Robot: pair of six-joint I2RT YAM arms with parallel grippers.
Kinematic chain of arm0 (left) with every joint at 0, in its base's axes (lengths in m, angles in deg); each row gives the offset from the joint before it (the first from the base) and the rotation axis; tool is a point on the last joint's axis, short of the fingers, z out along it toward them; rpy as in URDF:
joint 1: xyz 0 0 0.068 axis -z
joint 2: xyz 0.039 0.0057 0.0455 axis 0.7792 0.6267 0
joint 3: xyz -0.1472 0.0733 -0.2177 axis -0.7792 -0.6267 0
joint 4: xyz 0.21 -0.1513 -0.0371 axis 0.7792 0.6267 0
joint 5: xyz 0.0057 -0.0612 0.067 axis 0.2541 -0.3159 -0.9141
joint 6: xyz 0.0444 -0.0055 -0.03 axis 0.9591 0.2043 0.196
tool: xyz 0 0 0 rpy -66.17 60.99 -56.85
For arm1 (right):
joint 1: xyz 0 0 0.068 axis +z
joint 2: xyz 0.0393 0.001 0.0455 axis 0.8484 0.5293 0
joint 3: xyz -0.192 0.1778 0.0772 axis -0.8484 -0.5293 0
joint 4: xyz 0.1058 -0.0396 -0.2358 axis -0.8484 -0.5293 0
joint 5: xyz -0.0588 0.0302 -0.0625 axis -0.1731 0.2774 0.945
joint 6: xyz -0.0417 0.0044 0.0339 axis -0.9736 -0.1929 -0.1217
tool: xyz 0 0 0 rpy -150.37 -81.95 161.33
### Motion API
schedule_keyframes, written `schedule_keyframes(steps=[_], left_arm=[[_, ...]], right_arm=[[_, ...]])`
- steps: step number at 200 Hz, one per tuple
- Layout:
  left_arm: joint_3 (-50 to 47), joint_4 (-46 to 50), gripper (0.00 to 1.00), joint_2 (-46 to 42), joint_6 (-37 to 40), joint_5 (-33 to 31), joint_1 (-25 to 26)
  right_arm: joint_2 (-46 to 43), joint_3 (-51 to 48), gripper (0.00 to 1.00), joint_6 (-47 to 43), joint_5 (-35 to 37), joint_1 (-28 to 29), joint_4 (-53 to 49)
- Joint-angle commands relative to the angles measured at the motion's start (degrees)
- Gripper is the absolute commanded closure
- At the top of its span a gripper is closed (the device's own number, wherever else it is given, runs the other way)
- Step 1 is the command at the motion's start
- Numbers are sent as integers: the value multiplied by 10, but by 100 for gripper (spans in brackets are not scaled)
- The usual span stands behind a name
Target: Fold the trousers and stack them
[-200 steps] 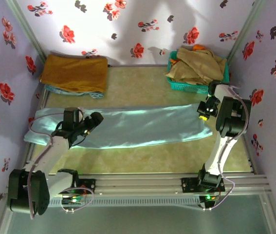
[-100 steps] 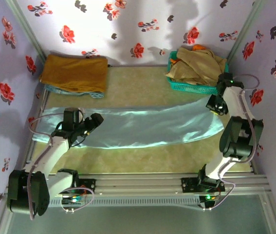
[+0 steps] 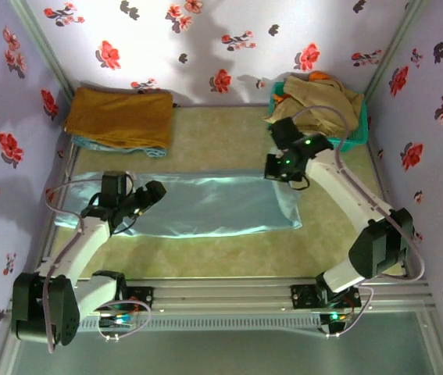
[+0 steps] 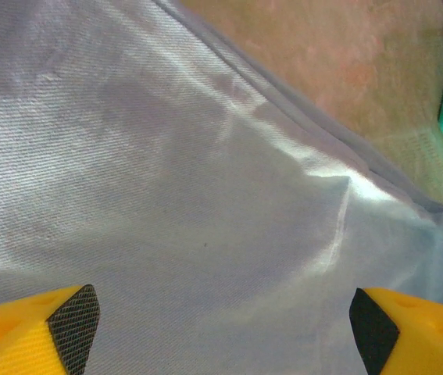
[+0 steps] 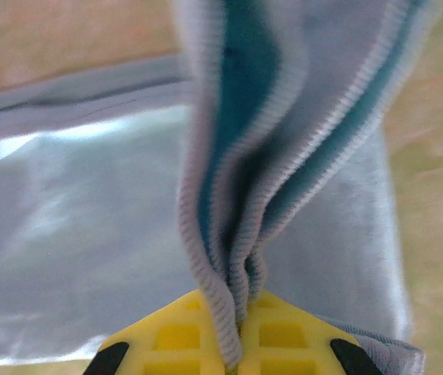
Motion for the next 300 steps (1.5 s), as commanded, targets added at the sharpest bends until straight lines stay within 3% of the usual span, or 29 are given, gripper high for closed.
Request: schedule_keyframes(steps=[1,64,192,198,210,230,264,286,300], left_arm=[[16,17,14,14,23,-17,-1],[-1,7,13,25,19,-34,-8],[-30,-6,12,15,17,-30,-15],[-30,-5,12,16,17,-30,-15],[-30,-3,10,17,17,-29,-17],[-24,7,7,9,15,-23,-19],[4,34,6,-10,16,-17,-19],[19,31,8,-6,7,-4,-12],[29,25,10,4,5,-2,2]], right_arm=[[19,14,100,93,-23,58,44],[128,87,100,199,-52,159,134],[253,116,100,353,-51,218,230],[260,121,92,354,-56,220,233],[273,133,62,355,-69,221,230],[260,136,47,341,-81,221,234],[181,107,40,286,-54,211,204],[125,48,43,263,-35,179,202],[107,9,50,250,-36,152,206]])
